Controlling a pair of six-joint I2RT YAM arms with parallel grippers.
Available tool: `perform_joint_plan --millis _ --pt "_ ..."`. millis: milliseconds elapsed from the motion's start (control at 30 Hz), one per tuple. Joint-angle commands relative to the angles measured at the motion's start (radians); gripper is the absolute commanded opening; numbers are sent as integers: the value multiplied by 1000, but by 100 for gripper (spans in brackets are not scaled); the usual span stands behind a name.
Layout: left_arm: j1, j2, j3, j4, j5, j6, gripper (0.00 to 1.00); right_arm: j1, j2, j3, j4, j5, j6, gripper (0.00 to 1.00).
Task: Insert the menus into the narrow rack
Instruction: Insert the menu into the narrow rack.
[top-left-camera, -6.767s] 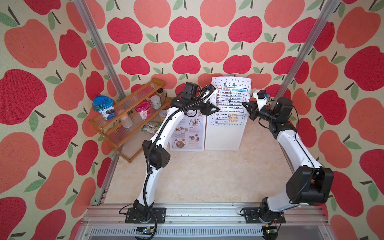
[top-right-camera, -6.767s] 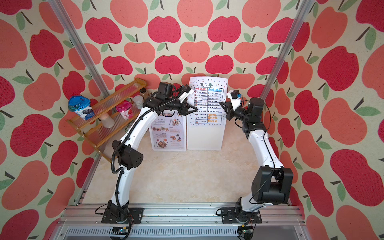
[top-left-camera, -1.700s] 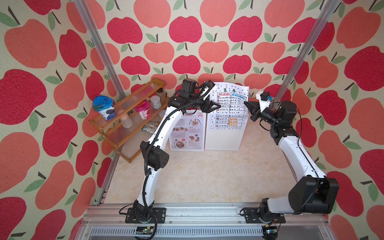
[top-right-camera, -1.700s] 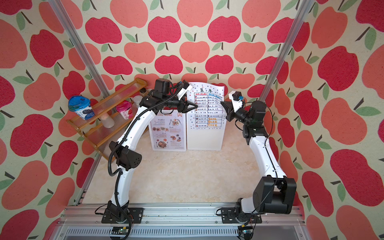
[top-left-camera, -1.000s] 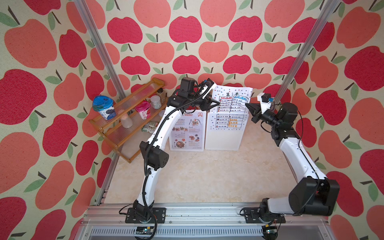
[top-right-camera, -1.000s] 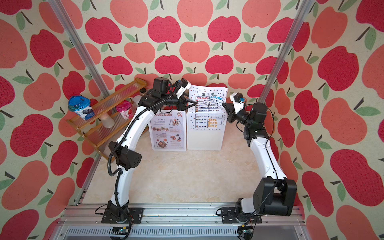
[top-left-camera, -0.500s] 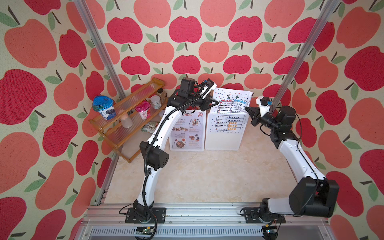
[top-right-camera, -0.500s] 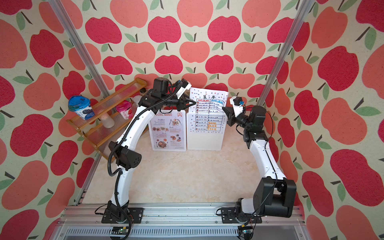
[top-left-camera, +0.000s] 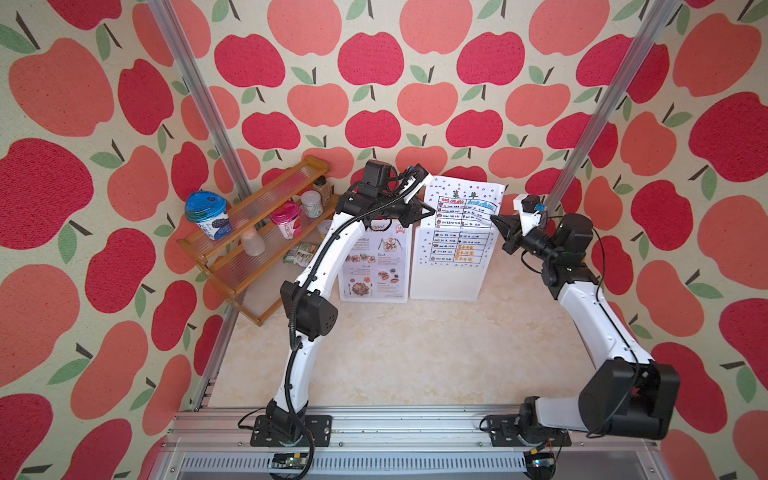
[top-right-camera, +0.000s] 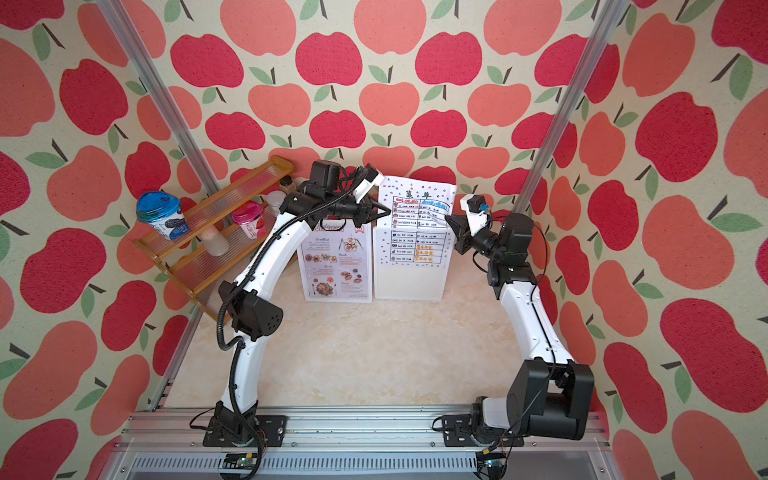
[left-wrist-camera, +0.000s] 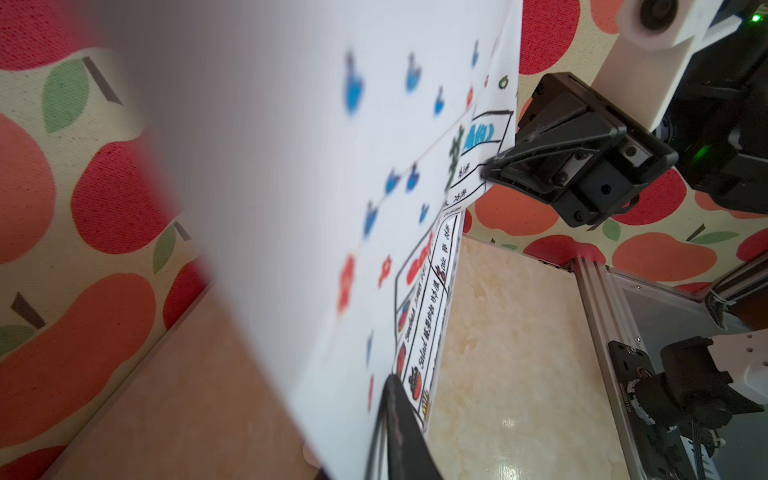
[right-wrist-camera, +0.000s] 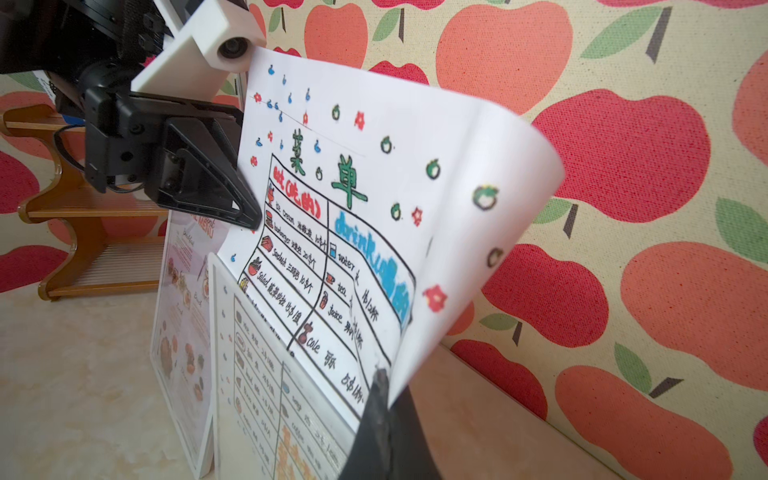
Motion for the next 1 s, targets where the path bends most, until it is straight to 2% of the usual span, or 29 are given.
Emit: perform_joint_plan --millis 0,200,733,867,967 --pt "7 -37 -22 -34 25 13 6 -9 -18 -11 -47 -2 2 8" --pt "2 -57 -56 -28 29 13 2 -5 -17 38 -50 -2 19 31" --pt "-14 -79 -89 -38 27 13 1 33 66 207 -81 -29 -19 46" --pt "-14 -93 -114 -28 28 13 1 33 86 227 -99 -24 -32 53" --pt "-17 -100 -126 -29 20 23 1 33 84 227 -129 -6 -62 54"
